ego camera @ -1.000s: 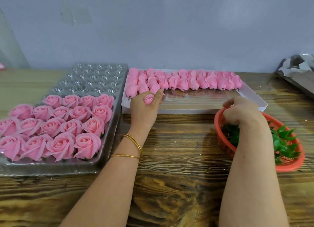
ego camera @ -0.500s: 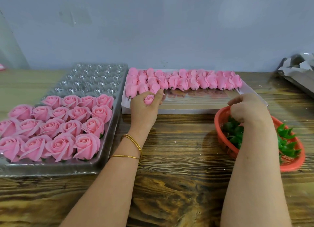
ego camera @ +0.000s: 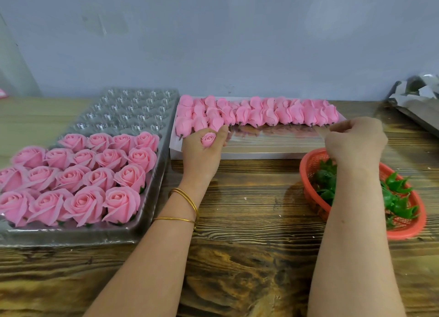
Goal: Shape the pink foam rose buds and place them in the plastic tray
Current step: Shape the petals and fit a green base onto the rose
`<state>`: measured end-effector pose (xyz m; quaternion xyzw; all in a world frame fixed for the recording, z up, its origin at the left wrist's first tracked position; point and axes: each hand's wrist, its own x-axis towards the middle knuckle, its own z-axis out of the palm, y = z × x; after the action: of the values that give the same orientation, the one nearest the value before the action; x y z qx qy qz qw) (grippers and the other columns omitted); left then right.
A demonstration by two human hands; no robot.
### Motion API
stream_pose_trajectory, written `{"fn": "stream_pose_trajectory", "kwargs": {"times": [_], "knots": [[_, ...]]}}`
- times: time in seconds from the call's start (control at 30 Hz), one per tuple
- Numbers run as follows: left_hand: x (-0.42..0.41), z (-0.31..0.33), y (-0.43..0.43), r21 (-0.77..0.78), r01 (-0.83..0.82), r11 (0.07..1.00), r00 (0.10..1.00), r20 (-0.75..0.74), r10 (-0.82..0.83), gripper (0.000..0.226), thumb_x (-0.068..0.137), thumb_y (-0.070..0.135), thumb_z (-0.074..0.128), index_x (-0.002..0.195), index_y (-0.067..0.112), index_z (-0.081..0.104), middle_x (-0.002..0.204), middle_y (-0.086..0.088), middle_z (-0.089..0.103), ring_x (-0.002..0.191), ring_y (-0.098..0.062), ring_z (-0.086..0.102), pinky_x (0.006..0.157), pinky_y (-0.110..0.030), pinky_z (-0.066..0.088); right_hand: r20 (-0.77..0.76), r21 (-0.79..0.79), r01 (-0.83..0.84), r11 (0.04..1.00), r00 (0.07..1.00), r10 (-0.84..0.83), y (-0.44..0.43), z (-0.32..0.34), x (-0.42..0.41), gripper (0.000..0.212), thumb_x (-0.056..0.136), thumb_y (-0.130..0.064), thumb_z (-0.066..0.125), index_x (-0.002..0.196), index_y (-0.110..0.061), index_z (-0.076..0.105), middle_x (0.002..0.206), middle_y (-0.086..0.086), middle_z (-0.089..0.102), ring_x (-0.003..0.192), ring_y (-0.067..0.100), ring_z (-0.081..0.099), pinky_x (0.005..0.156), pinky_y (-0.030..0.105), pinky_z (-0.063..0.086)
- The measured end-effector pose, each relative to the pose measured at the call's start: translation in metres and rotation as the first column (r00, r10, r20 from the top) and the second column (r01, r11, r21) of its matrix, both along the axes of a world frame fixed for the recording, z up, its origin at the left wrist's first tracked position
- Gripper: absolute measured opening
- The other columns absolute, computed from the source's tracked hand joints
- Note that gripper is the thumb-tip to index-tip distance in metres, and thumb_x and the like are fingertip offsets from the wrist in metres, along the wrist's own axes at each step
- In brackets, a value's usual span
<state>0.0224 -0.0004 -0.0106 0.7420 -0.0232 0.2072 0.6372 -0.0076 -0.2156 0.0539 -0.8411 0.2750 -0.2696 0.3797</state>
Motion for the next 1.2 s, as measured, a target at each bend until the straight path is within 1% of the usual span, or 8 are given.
{"fn": "stream_pose_trajectory", "kwargs": {"times": [0.2,0.3,0.47,0.67,0.8,0.93,1.03,1.2], "knots": [[-0.001,0.000,0.000,0.013,-0.005,1.000,1.000,-0.003,0.005,0.038,0.091,0.034,0.062,0.060,0.013,0.062,0.054,-0.008,0.055,0.057,-0.020,0.051,0.064,-0.046,0.051,0.168,-0.081,-0.085,0.993,0.981,0.097,0.006,0.000,0.002,0.037,0.073,0.011,0.061,0.100,-0.012,0.071,0.074,-0.013,0.052,0.069,0.005,0.052,0.068,0.021,0.045],[0.000,0.001,0.000,0.012,-0.002,1.000,1.000,0.002,0.002,0.038,0.091,0.033,0.062,0.060,0.013,0.062,0.056,-0.011,0.057,0.057,-0.020,0.051,0.064,-0.046,0.051,0.248,-0.098,-0.246,0.964,0.932,0.264,0.014,0.002,0.002,0.034,0.073,0.005,0.062,0.099,-0.016,0.070,0.077,-0.010,0.058,0.069,0.001,0.054,0.065,0.009,0.041],[0.000,0.000,0.000,0.017,-0.006,1.000,1.000,0.020,0.005,0.040,0.092,0.034,0.061,0.063,0.006,0.063,0.058,-0.019,0.058,0.058,-0.023,0.052,0.065,-0.048,0.050,0.249,-0.063,-0.494,0.867,0.834,0.493,0.031,0.003,0.003,0.027,0.079,-0.003,0.068,0.101,-0.019,0.069,0.090,-0.004,0.065,0.084,0.011,0.060,0.080,0.024,0.049],[-0.001,0.003,-0.002,0.042,0.000,0.999,1.000,0.007,0.000,0.036,0.091,0.036,0.061,0.059,0.021,0.061,0.054,-0.002,0.056,0.058,-0.019,0.053,0.066,-0.045,0.050,0.166,-0.023,-0.734,0.678,0.666,0.727,0.057,0.000,0.003,0.022,0.082,-0.014,0.077,0.099,-0.026,0.068,0.092,-0.008,0.067,0.088,0.008,0.063,0.081,0.017,0.049],[-0.002,0.004,-0.002,0.020,0.014,1.000,1.000,0.008,-0.014,0.040,0.092,0.035,0.062,0.062,0.009,0.064,0.054,-0.007,0.053,0.058,-0.021,0.049,0.062,-0.041,0.047,0.256,0.064,-0.799,0.598,0.592,0.764,0.074,-0.002,0.004,0.018,0.087,-0.011,0.072,0.103,-0.017,0.068,0.099,-0.001,0.069,0.092,0.009,0.063,0.080,0.013,0.048],[-0.004,0.005,-0.003,-0.008,0.052,0.999,0.999,-0.014,-0.052,0.038,0.091,0.033,0.061,0.057,0.018,0.058,0.054,-0.006,0.049,0.059,-0.021,0.046,0.060,-0.033,0.040,0.318,0.178,-0.840,0.512,0.542,0.778,0.091,-0.007,0.005,0.019,0.094,-0.008,0.061,0.112,-0.003,0.064,0.105,0.015,0.068,0.087,0.008,0.061,0.077,0.017,0.050],[-0.005,0.006,-0.002,-0.010,0.057,0.998,0.998,-0.026,-0.057,0.032,0.090,0.023,0.058,0.058,0.017,0.058,0.053,-0.001,0.050,0.059,-0.018,0.045,0.059,-0.032,0.039,0.306,0.206,-0.851,0.483,0.525,0.794,0.100,-0.012,0.006,0.023,0.098,-0.009,0.056,0.117,0.001,0.061,0.095,0.008,0.063,0.076,0.002,0.058,0.075,0.016,0.048],[-0.004,0.006,-0.001,-0.050,0.037,0.998,0.999,-0.029,-0.039,0.033,0.091,0.018,0.054,0.058,0.013,0.054,0.056,-0.009,0.048,0.058,-0.019,0.043,0.058,-0.031,0.036,0.236,0.189,-0.843,0.504,0.537,0.810,0.103,-0.017,0.008,0.026,0.099,-0.013,0.053,0.122,-0.004,0.060,0.098,0.002,0.061,0.087,0.007,0.057,0.088,0.027,0.050]]}}
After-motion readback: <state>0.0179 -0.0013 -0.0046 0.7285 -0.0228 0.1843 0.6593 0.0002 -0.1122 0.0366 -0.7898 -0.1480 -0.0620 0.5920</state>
